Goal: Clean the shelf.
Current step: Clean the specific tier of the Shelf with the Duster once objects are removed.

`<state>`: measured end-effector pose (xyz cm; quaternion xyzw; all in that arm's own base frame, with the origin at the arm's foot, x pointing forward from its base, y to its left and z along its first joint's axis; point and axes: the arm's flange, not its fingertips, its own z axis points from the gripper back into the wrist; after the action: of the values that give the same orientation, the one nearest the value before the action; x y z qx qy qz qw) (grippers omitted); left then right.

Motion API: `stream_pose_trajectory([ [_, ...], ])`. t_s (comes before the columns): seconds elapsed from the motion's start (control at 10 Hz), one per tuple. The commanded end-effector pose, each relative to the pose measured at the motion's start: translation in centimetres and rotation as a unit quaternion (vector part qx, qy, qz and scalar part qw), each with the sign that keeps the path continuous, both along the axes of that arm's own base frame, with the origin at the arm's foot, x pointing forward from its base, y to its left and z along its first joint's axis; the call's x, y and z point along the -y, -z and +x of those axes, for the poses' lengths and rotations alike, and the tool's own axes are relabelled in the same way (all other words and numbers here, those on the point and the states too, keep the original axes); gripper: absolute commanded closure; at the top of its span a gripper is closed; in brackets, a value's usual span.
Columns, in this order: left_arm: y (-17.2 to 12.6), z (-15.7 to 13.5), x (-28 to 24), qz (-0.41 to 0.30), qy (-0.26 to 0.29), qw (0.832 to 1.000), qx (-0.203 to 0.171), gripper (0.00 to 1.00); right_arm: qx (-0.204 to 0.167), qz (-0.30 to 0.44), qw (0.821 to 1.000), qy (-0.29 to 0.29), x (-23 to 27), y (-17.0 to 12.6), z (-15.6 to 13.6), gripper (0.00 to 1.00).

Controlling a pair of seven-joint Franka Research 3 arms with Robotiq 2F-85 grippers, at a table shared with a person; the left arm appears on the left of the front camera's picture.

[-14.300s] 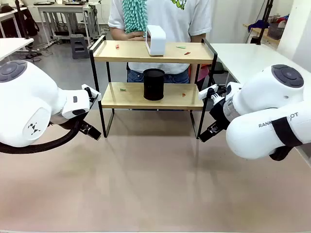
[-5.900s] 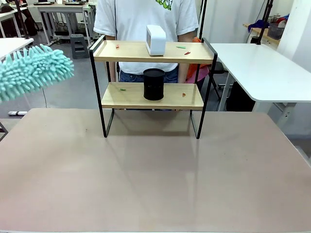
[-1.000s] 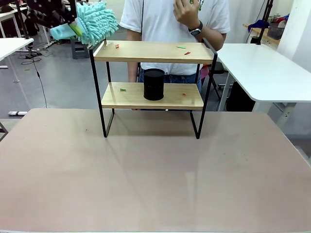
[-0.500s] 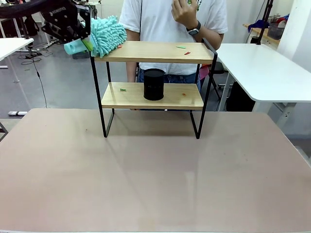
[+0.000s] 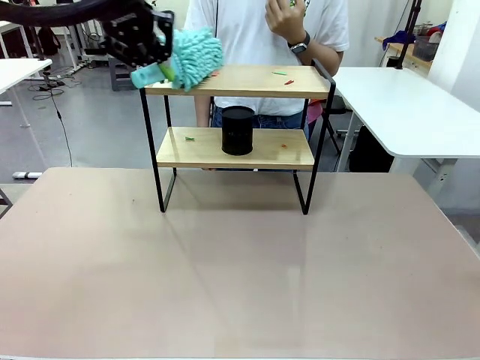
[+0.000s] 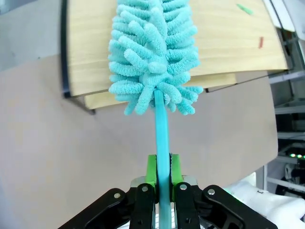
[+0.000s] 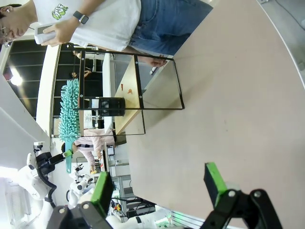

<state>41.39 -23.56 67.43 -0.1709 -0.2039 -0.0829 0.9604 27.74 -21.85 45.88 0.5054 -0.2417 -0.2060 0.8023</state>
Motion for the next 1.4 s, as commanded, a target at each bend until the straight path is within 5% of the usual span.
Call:
stream_pose_trajectory([
  [0.0, -0.4, 1.4, 2.6, -0.015, 0.035, 0.999, 0.000, 0.88, 0.018, -0.001, 1.000, -0.001, 0.0, -0.1, 0.2, 0.00],
  [0.8, -1.9, 0.7, 4.0, -0.034, 0.224, 0.973, -0.044, 0.88, 0.018, -0.001, 1.000, -0.001, 0.0, -0.1, 0.2, 0.00],
  [1.3, -3.3, -2.5, -1.2, -0.030, 0.416, 0.900, -0.127, 0.88, 0.018, -0.001, 1.000, -0.001, 0.0, -0.1, 0.2, 0.00],
])
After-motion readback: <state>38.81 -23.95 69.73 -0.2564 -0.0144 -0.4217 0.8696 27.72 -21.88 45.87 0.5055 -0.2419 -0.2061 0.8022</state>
